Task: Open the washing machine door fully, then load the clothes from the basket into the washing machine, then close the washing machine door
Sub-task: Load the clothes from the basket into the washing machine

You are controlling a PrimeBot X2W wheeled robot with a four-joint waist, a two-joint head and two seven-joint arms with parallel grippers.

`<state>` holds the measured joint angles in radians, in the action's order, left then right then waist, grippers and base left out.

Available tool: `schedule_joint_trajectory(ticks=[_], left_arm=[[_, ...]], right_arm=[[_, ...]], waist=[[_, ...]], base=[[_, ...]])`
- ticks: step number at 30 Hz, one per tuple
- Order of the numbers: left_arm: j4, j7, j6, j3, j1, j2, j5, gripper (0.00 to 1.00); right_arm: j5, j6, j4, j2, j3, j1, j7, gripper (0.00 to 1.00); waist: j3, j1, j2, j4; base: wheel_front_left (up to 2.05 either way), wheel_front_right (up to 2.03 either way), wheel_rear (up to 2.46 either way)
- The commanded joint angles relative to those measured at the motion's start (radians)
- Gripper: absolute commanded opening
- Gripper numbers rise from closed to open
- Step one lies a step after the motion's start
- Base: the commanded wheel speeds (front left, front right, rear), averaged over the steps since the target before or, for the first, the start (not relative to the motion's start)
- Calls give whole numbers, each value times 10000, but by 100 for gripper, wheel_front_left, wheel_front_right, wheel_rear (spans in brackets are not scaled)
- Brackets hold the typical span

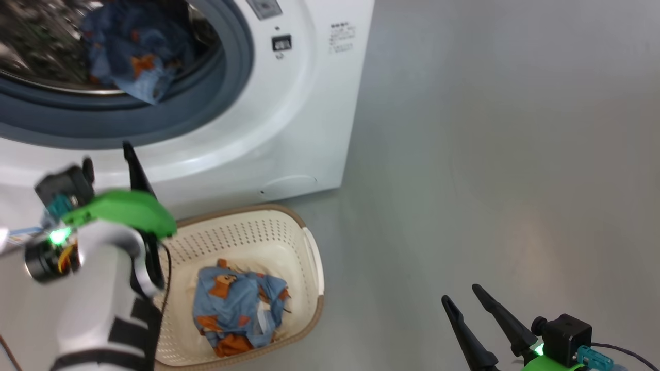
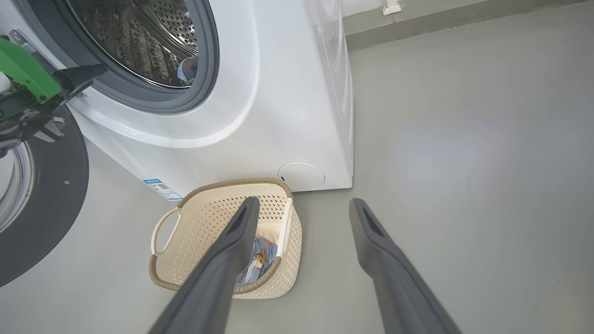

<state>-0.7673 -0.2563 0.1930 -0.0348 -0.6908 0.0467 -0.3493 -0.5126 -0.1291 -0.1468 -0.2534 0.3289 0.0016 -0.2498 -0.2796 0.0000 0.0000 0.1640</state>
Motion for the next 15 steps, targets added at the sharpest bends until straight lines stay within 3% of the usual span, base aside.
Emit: schedule_joint_trajectory(ticks=[1,8,15], left_arm=[[418,-55,-57,197,323,248,-37,100],[1351,-55,-427,-305,2157,73,-51,100],[2970,-55,-340,-956,4439,40,-483,100]], right_arm=[[163,-16,152,-63,112,127,-120,100],[467,-16,128,-23,2,142,-120,100],[743,-16,90,24,-141,231,-120,100]], waist=[[546,0,0,-377],[1257,0,0,-580],[2032,0,0,-784]], base=[[0,0,0],[0,0,0],[0,0,0]])
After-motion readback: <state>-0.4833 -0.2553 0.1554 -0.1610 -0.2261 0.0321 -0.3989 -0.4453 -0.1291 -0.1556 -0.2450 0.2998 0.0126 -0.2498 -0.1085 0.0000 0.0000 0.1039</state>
